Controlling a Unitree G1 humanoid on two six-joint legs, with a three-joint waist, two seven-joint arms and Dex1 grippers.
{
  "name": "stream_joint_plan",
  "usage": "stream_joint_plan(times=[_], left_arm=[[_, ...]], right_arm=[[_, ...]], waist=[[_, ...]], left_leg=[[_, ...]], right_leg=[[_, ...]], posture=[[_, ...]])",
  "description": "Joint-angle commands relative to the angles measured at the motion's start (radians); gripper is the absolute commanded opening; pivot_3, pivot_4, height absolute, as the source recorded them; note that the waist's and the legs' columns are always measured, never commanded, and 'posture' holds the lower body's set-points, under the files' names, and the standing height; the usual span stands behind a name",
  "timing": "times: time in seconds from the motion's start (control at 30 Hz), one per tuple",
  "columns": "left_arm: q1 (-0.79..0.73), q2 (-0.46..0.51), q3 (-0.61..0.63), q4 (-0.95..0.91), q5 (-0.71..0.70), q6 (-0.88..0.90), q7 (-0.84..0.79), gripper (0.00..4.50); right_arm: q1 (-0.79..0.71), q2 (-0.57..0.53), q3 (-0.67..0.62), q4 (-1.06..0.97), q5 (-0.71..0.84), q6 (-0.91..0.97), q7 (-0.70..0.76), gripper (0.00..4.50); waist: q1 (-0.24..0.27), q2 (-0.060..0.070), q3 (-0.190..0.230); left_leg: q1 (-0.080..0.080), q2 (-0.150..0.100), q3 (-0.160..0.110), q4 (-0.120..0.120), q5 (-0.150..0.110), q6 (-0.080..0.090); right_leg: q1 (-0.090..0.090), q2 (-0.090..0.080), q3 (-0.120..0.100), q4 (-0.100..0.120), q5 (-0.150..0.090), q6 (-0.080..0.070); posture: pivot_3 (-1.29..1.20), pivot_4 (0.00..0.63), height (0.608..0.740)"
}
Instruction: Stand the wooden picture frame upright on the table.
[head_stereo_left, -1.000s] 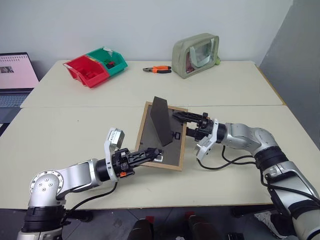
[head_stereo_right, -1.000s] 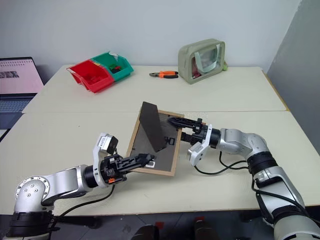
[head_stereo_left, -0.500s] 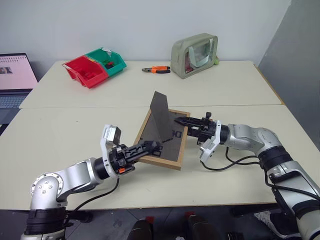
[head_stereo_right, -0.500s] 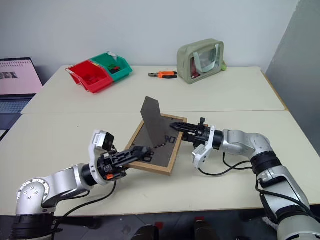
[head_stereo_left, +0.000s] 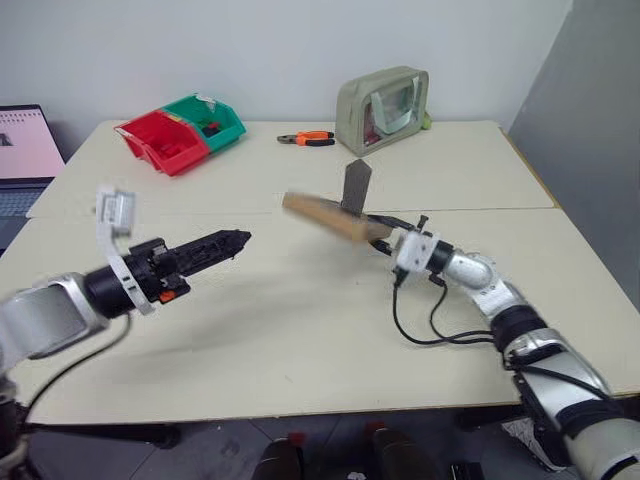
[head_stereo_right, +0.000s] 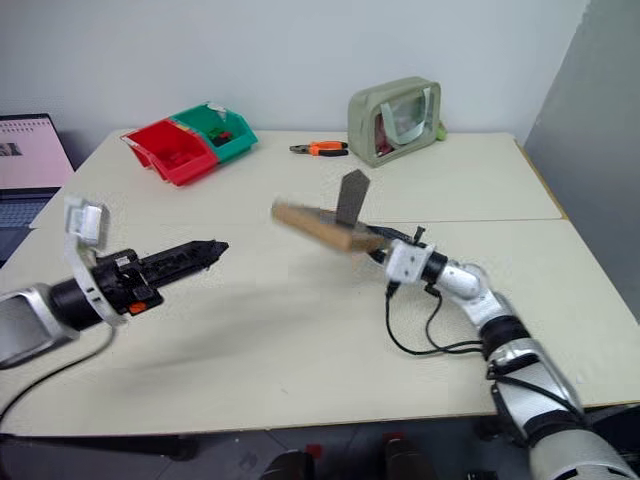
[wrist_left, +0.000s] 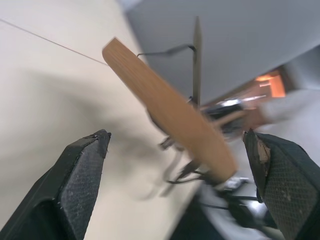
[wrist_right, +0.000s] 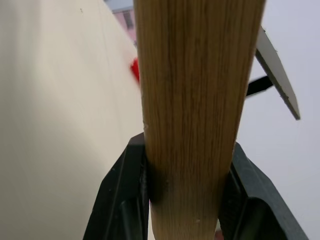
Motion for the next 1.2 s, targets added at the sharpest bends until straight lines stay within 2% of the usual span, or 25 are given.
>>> stream_joint_plan(times=[0.03,0.13,0.23,0.3,0.4,0.57,0.73,0.8,0.87,1.03,1.17,1.2], left_arm=[[0.019,0.078,0.025,-0.18,0.253,-0.059,-0.1,4.5],[0.046,0.052,-0.002,-0.263,0.354,-0.114,-0.125,4.5],[0.115,0.04,-0.055,-0.343,0.521,-0.164,-0.178,4.5],[0.168,0.016,-0.083,-0.371,0.624,-0.206,-0.182,4.5],[0.199,-0.028,-0.091,-0.387,0.693,-0.245,-0.176,4.5],[0.268,-0.074,-0.071,-0.41,0.764,-0.271,-0.182,4.5],[0.278,-0.068,-0.074,-0.408,0.804,-0.277,-0.215,4.5],[0.266,-0.069,-0.082,-0.398,0.815,-0.277,-0.226,4.5],[0.26,-0.068,-0.09,-0.393,0.826,-0.277,-0.239,4.5],[0.238,-0.067,-0.113,-0.361,0.865,-0.277,-0.285,4.5],[0.206,-0.051,-0.136,-0.324,0.887,-0.263,-0.336,4.5],[0.202,-0.04,-0.14,-0.316,0.896,-0.26,-0.354,4.5]], right_arm=[[-0.08,0.096,-0.137,-0.11,0.375,0.496,0.349,1.3],[-0.165,0.175,-0.202,-0.052,0.473,0.8,0.423,1.3],[-0.215,0.231,-0.213,0.039,0.474,0.921,0.51,1.3],[-0.231,0.273,-0.215,0.126,0.44,0.915,0.509,1.3],[-0.232,0.31,-0.224,0.201,0.405,0.897,0.512,1.3],[-0.21,0.369,-0.262,0.265,0.387,0.905,0.498,1.3],[-0.163,0.377,-0.236,0.259,0.329,0.868,0.535,1.3],[-0.143,0.373,-0.221,0.248,0.3,0.845,0.551,1.99],[-0.127,0.369,-0.213,0.236,0.282,0.834,0.56,2.31],[-0.08,0.341,-0.194,0.198,0.235,0.808,0.567,3.46],[0.004,0.243,-0.145,0.08,0.177,0.789,0.611,4.37],[0.031,0.209,-0.134,0.027,0.171,0.804,0.63,4.46]], waist=[[0.009,0.004,0.002],[0.011,0.004,0.002],[0.011,0.005,0.002],[0.01,0.005,0.003],[0.009,0.005,0.003],[0.011,0.004,0.003],[0.009,0.005,0.003],[0.009,0.004,0.002],[0.009,0.004,0.003],[0.008,0.004,0.002],[0.016,0.004,0.002],[0.019,0.004,0.002]], left_leg=[[0.0,-0.001,0.001,0.0,0.0,0.0],[0.0,-0.002,0.001,0.0,0.0,-0.001],[-0.001,-0.002,0.002,-0.001,0.0,-0.001],[0.0,-0.003,0.002,-0.002,0.0,-0.001],[-0.001,-0.003,0.002,-0.003,0.0,-0.001],[-0.003,-0.003,0.003,-0.002,0.0,-0.001],[-0.001,-0.003,0.002,-0.002,0.0,0.0],[-0.001,-0.003,0.002,-0.002,0.0,0.0],[-0.001,-0.003,0.002,-0.002,0.0,0.0],[-0.001,-0.003,0.003,-0.002,0.0,0.0],[0.0,-0.003,0.002,-0.002,0.0,0.0],[0.0,-0.003,0.002,-0.002,0.0,-0.001]], right_leg=[[0.0,-0.001,0.0,0.0,0.0,0.0],[0.0,-0.001,-0.002,-0.001,0.0,0.0],[-0.001,0.0,-0.002,-0.001,0.0,0.0],[-0.001,0.0,-0.002,-0.002,-0.001,0.0],[-0.002,0.0,-0.002,-0.002,-0.001,-0.002],[-0.003,0.0,-0.002,-0.002,-0.001,-0.002],[-0.003,0.001,-0.002,-0.001,-0.001,-0.002],[-0.003,0.001,-0.002,-0.001,-0.001,-0.002],[-0.002,0.001,-0.003,-0.001,-0.001,-0.002],[-0.002,0.001,-0.004,-0.001,-0.001,-0.002],[-0.001,0.001,-0.004,-0.001,-0.002,-0.001],[-0.001,0.001,-0.004,-0.001,-0.002,-0.001]], posture=[[0.0,0.15,0.74],[0.0,0.15,0.74],[0.0,0.15,0.74],[0.0,0.15,0.74],[0.0,0.15,0.74],[0.0,0.15,0.74],[0.0,0.15,0.74],[0.0,0.15,0.74],[0.0,0.15,0.74],[0.0,0.15,0.74],[0.0,0.15,0.74],[0.0,0.15,0.74]])
